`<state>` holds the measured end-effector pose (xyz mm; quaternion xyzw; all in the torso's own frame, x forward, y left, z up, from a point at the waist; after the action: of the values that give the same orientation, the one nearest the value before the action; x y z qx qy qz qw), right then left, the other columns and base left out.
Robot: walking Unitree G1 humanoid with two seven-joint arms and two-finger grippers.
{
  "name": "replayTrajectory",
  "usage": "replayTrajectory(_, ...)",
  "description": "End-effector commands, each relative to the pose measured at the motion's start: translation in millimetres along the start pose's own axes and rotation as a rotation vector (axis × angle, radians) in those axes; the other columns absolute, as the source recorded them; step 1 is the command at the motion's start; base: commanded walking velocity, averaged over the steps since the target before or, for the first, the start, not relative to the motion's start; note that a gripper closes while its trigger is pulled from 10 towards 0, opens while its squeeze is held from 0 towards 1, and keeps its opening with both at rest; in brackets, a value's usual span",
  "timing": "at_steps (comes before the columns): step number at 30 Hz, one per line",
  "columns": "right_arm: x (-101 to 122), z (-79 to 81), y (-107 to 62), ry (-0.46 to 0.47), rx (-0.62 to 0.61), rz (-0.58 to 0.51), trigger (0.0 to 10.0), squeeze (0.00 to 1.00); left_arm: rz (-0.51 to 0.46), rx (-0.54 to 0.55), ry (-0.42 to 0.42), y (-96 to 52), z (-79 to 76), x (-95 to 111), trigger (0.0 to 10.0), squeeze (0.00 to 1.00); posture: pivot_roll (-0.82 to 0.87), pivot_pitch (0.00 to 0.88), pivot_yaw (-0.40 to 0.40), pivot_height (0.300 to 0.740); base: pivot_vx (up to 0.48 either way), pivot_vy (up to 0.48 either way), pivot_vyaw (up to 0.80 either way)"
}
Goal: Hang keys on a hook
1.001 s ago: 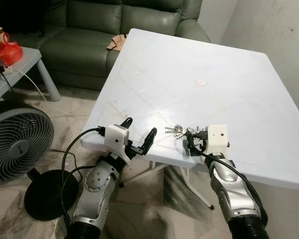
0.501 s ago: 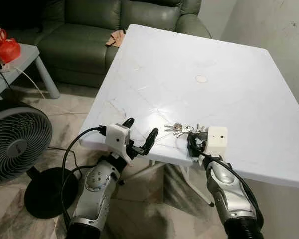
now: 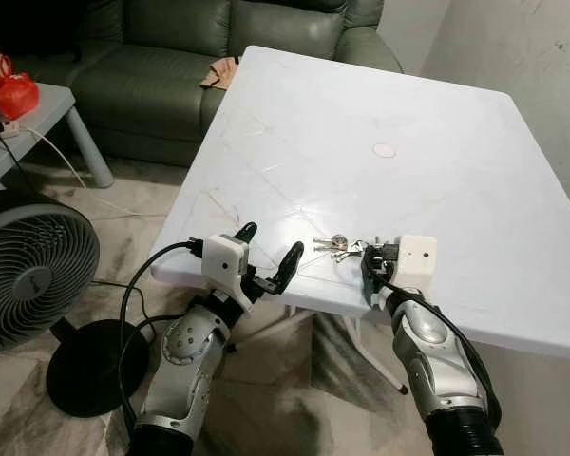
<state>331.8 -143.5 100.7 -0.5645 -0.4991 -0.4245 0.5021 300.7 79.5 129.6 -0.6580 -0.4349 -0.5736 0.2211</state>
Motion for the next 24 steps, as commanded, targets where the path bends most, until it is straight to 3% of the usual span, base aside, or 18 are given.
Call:
replayTrajectory(1, 0.6, -2.8, 0.7, 0.006, -0.017, 0.013, 0.1, 0.00, -0.010, -0.016, 0.005, 3.0, -5.0, 3.5, 10.0, 0.00, 0.08, 0.139, -0.104, 0.740, 0.000, 0.000, 0.00)
replayTrajectory(4, -0.8, -1.3, 0.4, 0.007, -0.013, 0.020, 0.0, 0.00, -0.012, -0.013, 0.008, 2.7, -4.4, 4.7, 10.0, 0.00, 0.08, 0.145, -0.107, 0.740, 0.000, 0.000, 0.00)
replayTrajectory(9, -2.8, 2.4, 0.1, 0.009, -0.004, 0.032, 1.5, 0.00, -0.017, -0.004, 0.012, 1.7, -3.0, 7.0, 10.0, 0.00, 0.10, 0.159, -0.108, 0.740, 0.000, 0.000, 0.00)
replayTrajectory(14, -5.9, 5.8, -0.9, 0.007, -0.002, 0.044, 0.8, 0.00, -0.015, 0.005, 0.012, -1.7, -2.7, 7.0, 10.0, 0.00, 0.10, 0.169, -0.109, 0.740, 0.000, 0.000, 0.00)
replayTrajectory(18, -6.3, 5.0, -1.4, 0.003, -0.014, 0.050, 1.5, 0.00, -0.012, 0.009, 0.011, -3.2, -2.6, 6.5, 10.0, 0.00, 0.10, 0.171, -0.110, 0.740, 0.000, 0.000, 0.00)
replayTrajectory(20, -5.4, 3.8, -0.7, -0.004, -0.034, 0.047, 0.0, 0.00, -0.011, 0.014, 0.010, -3.2, -2.0, 6.8, 10.0, 0.00, 0.10, 0.171, -0.110, 0.740, 0.000, 0.000, 0.00)
replayTrajectory(24, -4.1, 1.7, -0.3, -0.011, -0.048, 0.042, 0.0, 0.00, -0.015, 0.017, 0.008, -1.4, -2.1, 8.3, 10.0, 0.00, 0.10, 0.172, -0.111, 0.740, 0.000, 0.000, 0.00)
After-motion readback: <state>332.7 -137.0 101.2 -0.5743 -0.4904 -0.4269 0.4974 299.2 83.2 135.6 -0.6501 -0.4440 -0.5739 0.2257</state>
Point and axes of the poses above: a point about 5 cm out from each wrist's last joint towards the gripper, its own y axis pointing out of the wrist towards the gripper, its own x axis along the axis of the wrist's last joint, z = x × y, the point moved 1 cm from there along y, pointing out of the wrist towards the gripper, and after that the axes turned 11 degrees about -y, right-handed, at the moved point
